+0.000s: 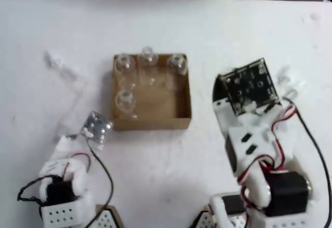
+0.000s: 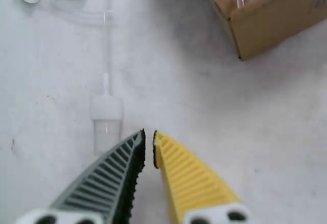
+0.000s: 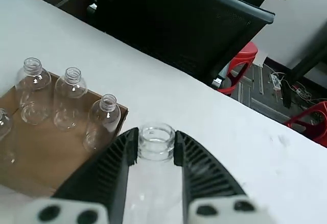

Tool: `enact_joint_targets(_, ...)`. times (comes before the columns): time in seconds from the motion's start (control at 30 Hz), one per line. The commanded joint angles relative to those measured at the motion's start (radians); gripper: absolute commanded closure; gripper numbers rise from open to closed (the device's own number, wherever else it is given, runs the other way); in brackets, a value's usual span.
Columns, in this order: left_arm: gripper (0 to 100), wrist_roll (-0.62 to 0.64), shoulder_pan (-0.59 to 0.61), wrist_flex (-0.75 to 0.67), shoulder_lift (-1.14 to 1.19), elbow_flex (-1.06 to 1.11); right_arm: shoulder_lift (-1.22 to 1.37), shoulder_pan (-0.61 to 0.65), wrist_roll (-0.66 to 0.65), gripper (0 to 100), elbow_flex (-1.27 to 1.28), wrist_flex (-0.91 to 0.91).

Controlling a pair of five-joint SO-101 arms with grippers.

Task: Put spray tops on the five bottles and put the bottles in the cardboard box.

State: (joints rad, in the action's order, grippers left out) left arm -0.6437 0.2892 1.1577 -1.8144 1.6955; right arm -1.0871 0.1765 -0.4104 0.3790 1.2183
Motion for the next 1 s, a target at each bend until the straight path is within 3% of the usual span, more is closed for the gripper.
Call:
enact_joint_targets(0.0,96,-0.009,0.010,0.006,-0.005,-0.003,-0.082,0.010,0.002,98.1,0.124,-0.189)
enact_joint_targets(0.33,96,-0.009,0.010,0.006,-0.005,-0.003,-0.130,0.012,0.000,98.1,0.318,-0.447)
enact_joint_targets(0.53,96,-0.009,0.010,0.006,-0.005,-0.003,-0.130,0.099,0.000,98.1,0.440,-0.619)
enact_joint_targets(0.67,96,-0.009,0.010,0.006,-0.005,-0.003,-0.130,0.157,0.005,98.2,0.548,-0.868)
enact_joint_targets(0.87,96,-0.009,0.010,0.006,-0.005,-0.003,-0.128,0.223,0.002,98.2,0.821,-1.380)
enact_joint_targets(0.97,96,-0.009,0.010,0.006,-0.005,-0.003,-0.125,0.252,0.008,98.2,0.902,-1.494)
